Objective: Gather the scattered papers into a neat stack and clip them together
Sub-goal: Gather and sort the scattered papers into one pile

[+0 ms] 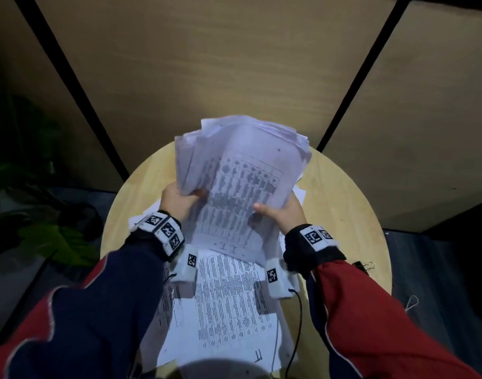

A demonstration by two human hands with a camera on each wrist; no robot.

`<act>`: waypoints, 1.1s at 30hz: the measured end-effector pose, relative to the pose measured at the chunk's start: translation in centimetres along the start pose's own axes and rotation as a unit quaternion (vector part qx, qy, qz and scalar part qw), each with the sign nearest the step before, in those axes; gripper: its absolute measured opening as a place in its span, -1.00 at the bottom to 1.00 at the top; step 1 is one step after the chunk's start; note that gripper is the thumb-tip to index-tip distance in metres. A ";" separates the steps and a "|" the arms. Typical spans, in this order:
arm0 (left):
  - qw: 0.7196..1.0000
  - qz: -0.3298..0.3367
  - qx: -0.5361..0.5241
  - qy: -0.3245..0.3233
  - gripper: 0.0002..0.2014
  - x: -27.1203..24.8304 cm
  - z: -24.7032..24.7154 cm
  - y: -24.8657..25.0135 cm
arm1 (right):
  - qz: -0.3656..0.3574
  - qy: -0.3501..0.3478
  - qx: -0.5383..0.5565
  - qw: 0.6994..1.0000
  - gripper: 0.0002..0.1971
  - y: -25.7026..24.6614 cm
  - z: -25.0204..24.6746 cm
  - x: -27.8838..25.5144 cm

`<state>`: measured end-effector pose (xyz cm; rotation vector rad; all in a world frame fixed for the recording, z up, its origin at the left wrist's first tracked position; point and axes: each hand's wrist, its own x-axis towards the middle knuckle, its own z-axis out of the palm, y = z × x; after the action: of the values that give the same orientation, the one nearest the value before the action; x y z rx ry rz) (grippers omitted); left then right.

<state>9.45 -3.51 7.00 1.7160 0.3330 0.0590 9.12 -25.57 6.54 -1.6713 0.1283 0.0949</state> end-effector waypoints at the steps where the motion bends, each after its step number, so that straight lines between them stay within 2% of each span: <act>1: 0.999 0.004 -0.020 0.034 -0.59 0.0 -0.3 0.4 | 0.013 -0.002 0.008 1.000 -0.36 0.5 -0.2 0.3; 3: 0.994 0.015 -0.032 0.102 -0.68 0.2 -2.4 0.5 | 0.064 -0.008 -0.027 0.998 -0.31 1.9 -1.1 0.4; 6: 0.981 -0.004 0.043 0.190 -0.49 1.0 -7.1 -3.1 | 0.192 -0.003 -0.159 0.968 -0.31 5.3 -2.5 -0.2; 7: 0.974 -0.038 0.099 0.201 -0.48 1.2 -8.3 -4.8 | 0.235 -0.030 -0.235 0.943 -0.32 6.4 -2.6 -0.7; 9: 0.948 -0.148 0.218 0.180 -0.57 0.7 -9.7 -7.9 | 0.297 -0.098 -0.363 0.878 -0.33 8.6 -1.8 -2.1; 10: 0.932 -0.196 0.256 0.166 -0.63 0.3 -10.1 -9.5 | 0.310 -0.115 -0.397 0.856 -0.33 9.5 -1.2 -2.9; 11: 0.917 -0.236 0.281 0.157 -0.70 -0.4 -10.4 -10.7 | 0.316 -0.115 -0.408 0.848 -0.32 10.0 -0.3 -3.7; 14: 0.889 -0.312 0.306 0.137 -0.65 -2.3 -10.5 -13.3 | 0.316 -0.097 -0.379 0.864 -0.23 10.9 1.9 -5.5; 16: 0.889 -0.329 0.290 0.131 -0.78 -3.1 -10.4 -14.6 | 0.326 -0.116 -0.376 0.860 -0.18 11.1 3.1 -6.1; 19: 0.901 -0.305 0.275 0.141 -0.77 -4.0 -9.9 -15.2 | 0.320 -0.139 -0.393 0.851 -0.44 10.8 3.5 -6.3; 23: 0.915 -0.288 0.221 0.175 -0.59 -4.7 -9.7 -14.6 | 0.303 -0.043 -0.295 0.905 -0.80 10.2 1.6 -5.0; 26: 0.916 -0.287 0.219 0.174 -0.60 -4.6 -9.9 -14.2 | 0.299 0.051 -0.249 0.920 -0.80 10.2 0.0 -3.7; 28: 0.916 -0.291 0.226 0.158 -0.62 -4.6 -9.7 -14.1 | 0.300 0.072 -0.224 0.925 -0.80 10.5 -0.2 -3.2; 30: 0.915 -0.296 0.231 0.144 -0.64 -4.5 -9.3 -14.1 | 0.305 0.054 -0.229 0.923 -0.83 10.5 0.4 -3.1; 31: 0.915 -0.297 0.236 0.137 -0.65 -4.5 -9.1 -14.1 | 0.304 0.041 -0.266 0.914 -0.83 10.5 0.9 -3.1; 33: 0.916 -0.290 0.254 0.115 -0.66 -4.5 -8.6 -14.1 | 0.278 0.018 -0.417 0.865 -0.79 10.4 1.7 -3.1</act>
<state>0.57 5.44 -4.60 2.0524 1.1012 -0.2863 4.64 -24.79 -3.42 -2.4545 0.6770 0.6310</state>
